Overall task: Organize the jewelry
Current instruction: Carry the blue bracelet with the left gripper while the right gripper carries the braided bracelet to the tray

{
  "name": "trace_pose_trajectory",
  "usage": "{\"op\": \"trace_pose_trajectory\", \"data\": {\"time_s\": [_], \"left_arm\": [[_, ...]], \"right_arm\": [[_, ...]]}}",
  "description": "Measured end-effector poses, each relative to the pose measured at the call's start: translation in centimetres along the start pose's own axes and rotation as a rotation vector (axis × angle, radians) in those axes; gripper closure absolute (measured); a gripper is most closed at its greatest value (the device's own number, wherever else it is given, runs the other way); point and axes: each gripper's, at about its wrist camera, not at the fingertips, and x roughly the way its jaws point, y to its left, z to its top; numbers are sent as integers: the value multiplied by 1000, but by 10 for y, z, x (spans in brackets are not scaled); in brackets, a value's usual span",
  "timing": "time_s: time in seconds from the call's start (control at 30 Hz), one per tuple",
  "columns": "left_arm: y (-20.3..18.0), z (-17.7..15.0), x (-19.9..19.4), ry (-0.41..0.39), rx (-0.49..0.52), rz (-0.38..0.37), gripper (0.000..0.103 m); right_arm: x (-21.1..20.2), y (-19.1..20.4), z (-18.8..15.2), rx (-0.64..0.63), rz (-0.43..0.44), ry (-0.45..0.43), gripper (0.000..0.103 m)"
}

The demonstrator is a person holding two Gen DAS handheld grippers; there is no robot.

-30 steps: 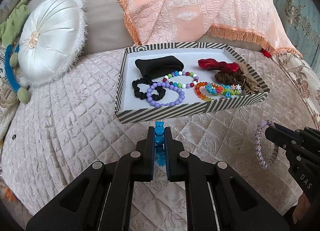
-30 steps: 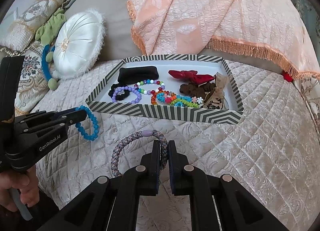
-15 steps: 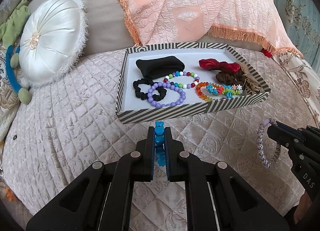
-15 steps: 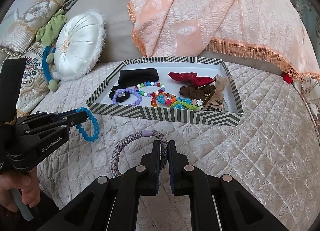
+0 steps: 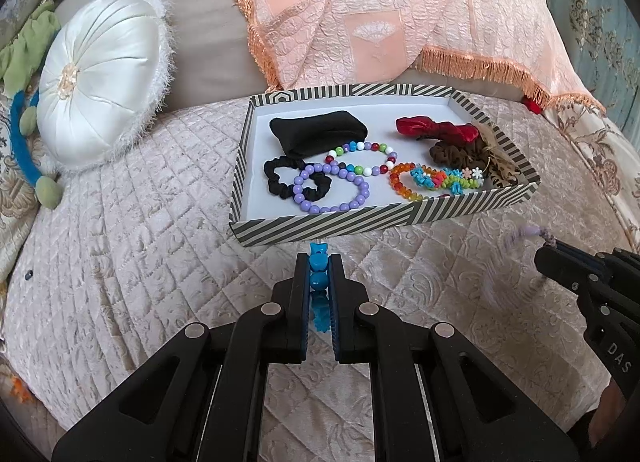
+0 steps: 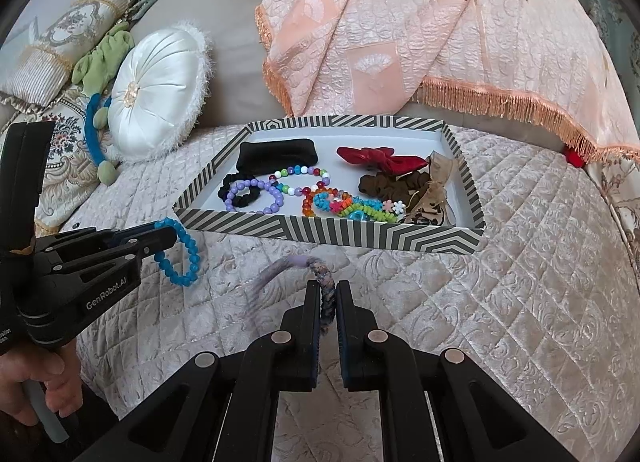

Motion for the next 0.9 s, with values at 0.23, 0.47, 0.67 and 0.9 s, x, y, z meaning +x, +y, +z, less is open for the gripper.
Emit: {"op": "trace_pose_trajectory", "data": {"time_s": [0.23,0.47,0.67,0.9], "left_arm": [[1,37,-15,-35,-10,-68,96],[-7,96,3,-56,0,-109,96],[-32,142,48,-63,-34,-214,96],[-32,151,132,28,-129,-226,96]], "right_arm": [[1,-21,35,39,-18,-25,96],[15,-53,85,95,-34,-81,96],[53,-85,120,179,-58,-86,96],[111,-107,137,282,-6,-46,96]]}}
